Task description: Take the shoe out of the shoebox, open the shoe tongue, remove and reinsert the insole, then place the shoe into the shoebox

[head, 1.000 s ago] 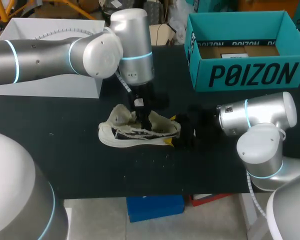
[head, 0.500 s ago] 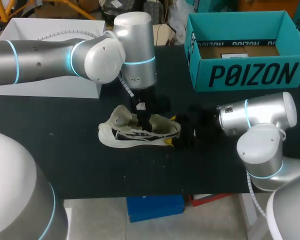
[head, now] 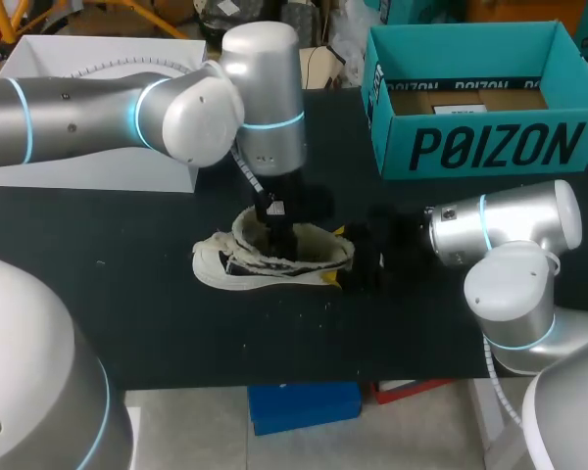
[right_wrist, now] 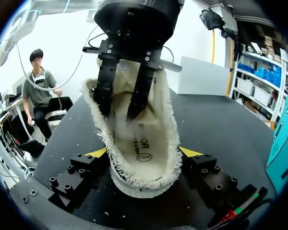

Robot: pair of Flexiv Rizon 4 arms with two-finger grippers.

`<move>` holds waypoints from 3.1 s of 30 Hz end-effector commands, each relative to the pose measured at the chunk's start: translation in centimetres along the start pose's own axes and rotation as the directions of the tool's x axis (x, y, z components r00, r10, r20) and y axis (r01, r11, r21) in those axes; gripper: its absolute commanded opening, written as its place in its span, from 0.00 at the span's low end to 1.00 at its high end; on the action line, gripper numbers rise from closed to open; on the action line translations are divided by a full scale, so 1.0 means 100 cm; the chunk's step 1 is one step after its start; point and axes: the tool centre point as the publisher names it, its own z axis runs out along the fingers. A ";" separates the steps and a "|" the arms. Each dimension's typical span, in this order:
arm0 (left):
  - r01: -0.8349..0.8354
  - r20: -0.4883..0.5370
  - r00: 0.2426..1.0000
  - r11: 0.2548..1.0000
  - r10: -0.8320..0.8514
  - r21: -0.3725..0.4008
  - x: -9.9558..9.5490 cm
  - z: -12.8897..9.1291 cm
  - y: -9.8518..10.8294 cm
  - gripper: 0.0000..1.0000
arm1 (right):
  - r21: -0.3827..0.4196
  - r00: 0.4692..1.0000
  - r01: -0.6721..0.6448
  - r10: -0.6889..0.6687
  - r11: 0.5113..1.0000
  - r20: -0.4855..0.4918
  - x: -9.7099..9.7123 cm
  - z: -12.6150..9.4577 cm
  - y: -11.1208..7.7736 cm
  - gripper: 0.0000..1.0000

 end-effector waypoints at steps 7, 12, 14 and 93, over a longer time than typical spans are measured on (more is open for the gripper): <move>0.084 0.198 0.979 0.988 -0.057 -0.130 0.011 -0.001 0.006 0.32 | 0.002 1.000 -0.002 0.002 1.000 0.001 -0.002 0.001 -0.003 0.00; 0.135 0.340 0.939 0.969 -0.057 -0.209 0.012 -0.004 0.010 0.34 | 0.002 1.000 -0.002 0.002 1.000 0.001 -0.002 0.001 -0.003 0.00; 0.161 0.394 0.917 0.961 -0.061 -0.225 0.012 -0.004 0.013 0.32 | 0.002 1.000 -0.002 0.002 1.000 0.001 -0.002 0.001 -0.003 0.00; 0.000 0.422 0.906 1.000 0.009 -0.021 0.005 -0.029 0.009 0.00 | 0.002 1.000 -0.002 0.002 1.000 0.001 -0.002 0.001 -0.003 0.00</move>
